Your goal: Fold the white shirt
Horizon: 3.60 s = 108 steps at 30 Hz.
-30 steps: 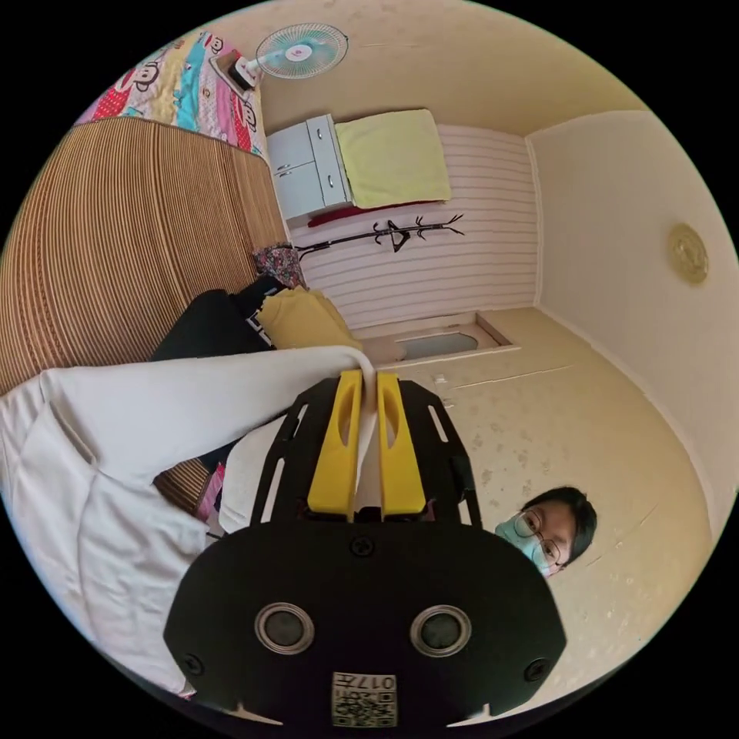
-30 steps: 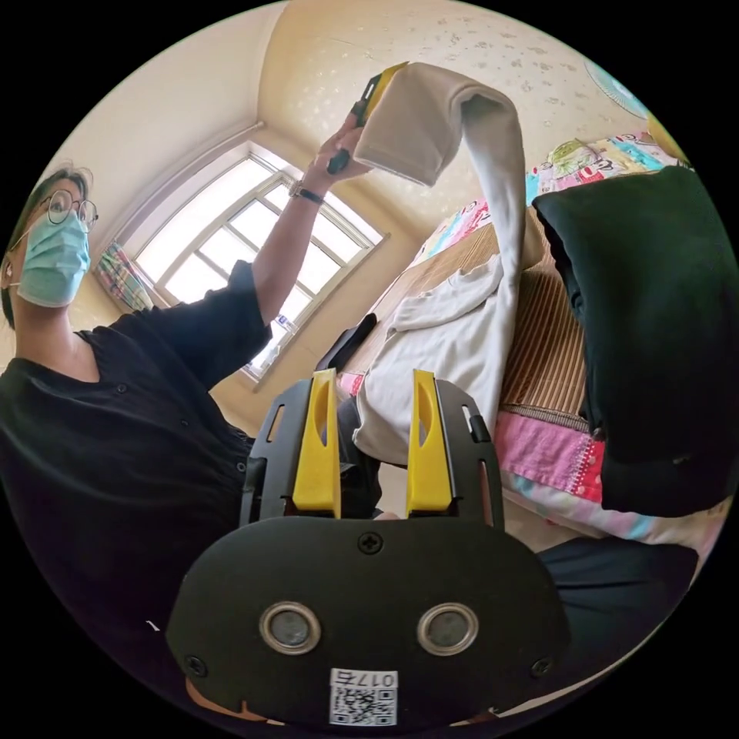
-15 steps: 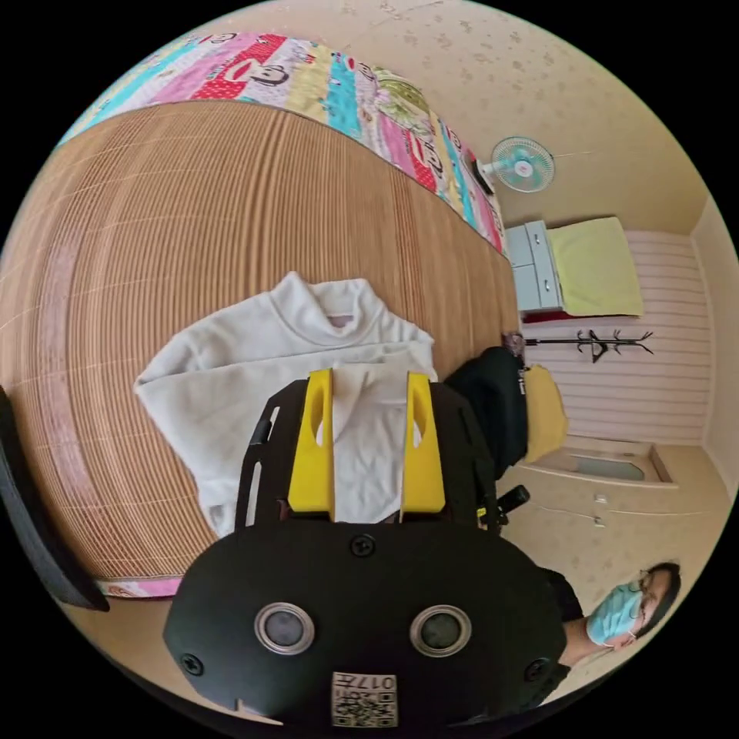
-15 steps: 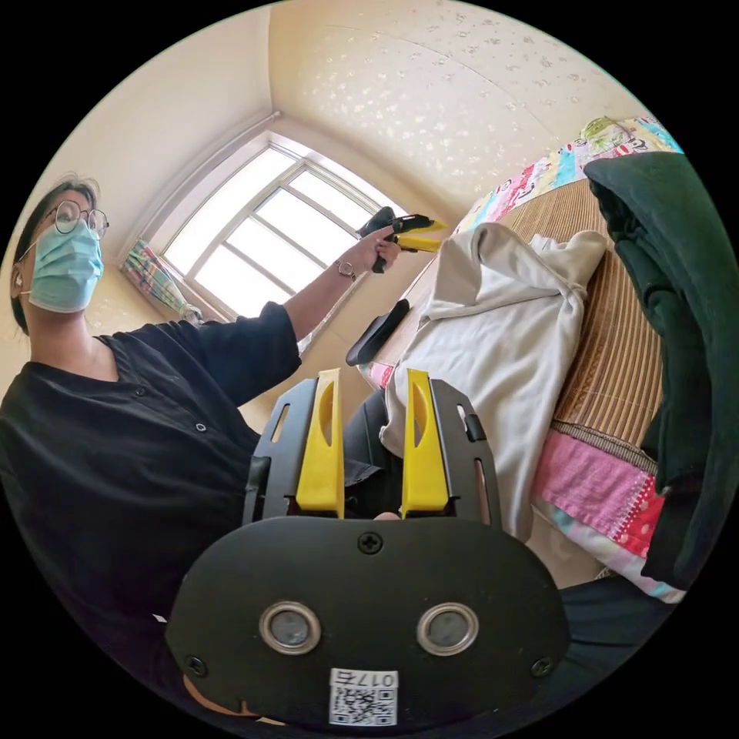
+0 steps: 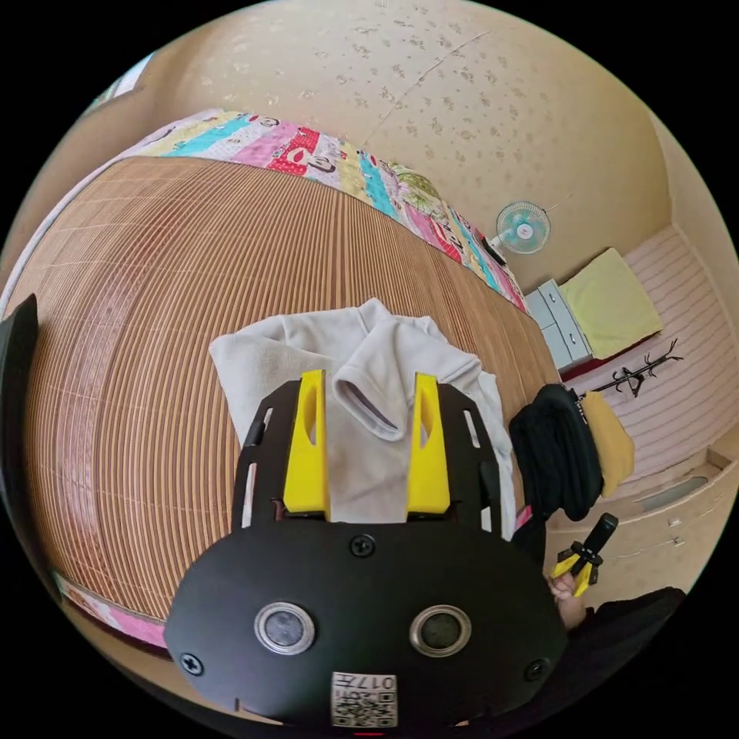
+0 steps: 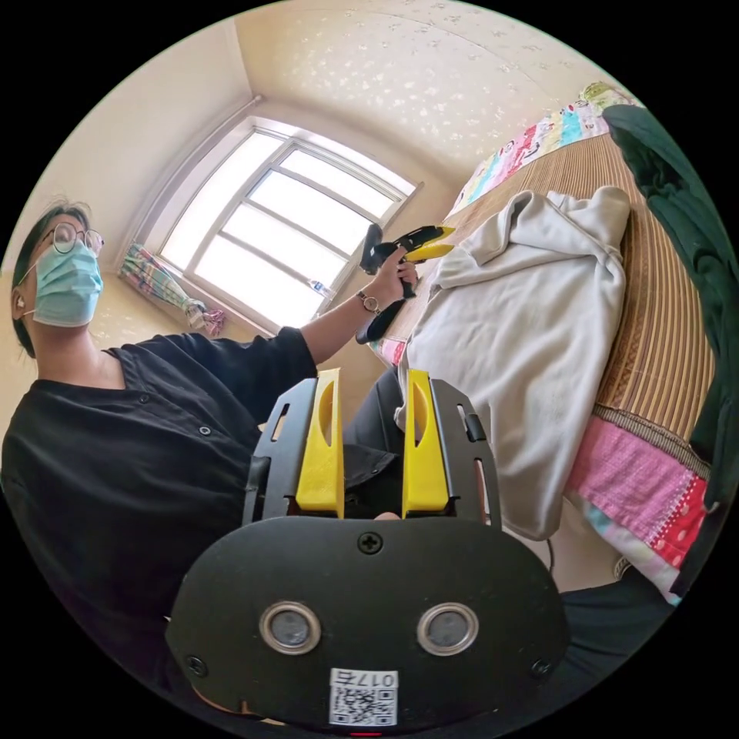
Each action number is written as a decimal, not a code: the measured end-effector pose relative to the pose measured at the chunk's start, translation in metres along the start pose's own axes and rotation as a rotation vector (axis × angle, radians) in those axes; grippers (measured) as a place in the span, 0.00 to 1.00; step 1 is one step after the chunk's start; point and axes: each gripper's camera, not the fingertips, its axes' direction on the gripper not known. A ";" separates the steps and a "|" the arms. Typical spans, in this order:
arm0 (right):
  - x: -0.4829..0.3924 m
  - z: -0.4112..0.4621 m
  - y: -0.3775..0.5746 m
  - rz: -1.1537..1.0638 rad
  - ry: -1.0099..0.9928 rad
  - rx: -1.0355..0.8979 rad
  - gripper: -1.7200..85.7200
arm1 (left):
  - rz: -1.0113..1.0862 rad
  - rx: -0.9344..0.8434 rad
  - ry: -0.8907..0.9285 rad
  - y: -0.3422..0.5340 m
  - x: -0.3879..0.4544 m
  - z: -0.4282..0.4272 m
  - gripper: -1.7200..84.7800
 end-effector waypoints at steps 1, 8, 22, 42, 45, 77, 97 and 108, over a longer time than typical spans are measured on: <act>0.000 0.001 0.001 -0.001 0.003 -0.001 0.16 | -0.002 -0.001 -0.008 0.002 0.005 0.006 0.20; 0.006 0.006 0.021 0.011 0.030 -0.015 0.14 | 0.139 -0.005 0.063 0.022 0.076 0.011 0.06; 0.047 0.053 0.050 0.032 0.013 -0.072 0.13 | -0.024 -0.301 0.136 0.004 -0.127 -0.152 0.07; 0.195 0.136 -0.157 0.241 0.972 -0.049 0.16 | -0.255 0.035 0.261 0.015 -0.186 -0.195 0.12; 0.247 0.153 -0.158 0.343 0.994 -0.059 0.15 | -0.252 0.094 0.401 0.015 -0.198 -0.215 0.05; 0.173 0.179 0.151 0.227 0.915 -0.013 0.10 | 0.026 0.052 -0.107 0.220 -0.129 -0.168 0.13; 0.243 0.282 0.113 0.208 1.148 -0.343 0.02 | 0.078 -0.194 -0.278 0.067 -0.217 -0.035 0.01; 0.277 0.298 0.065 0.131 1.314 -0.175 0.03 | 0.181 -0.066 -0.337 -0.059 -0.248 0.028 0.01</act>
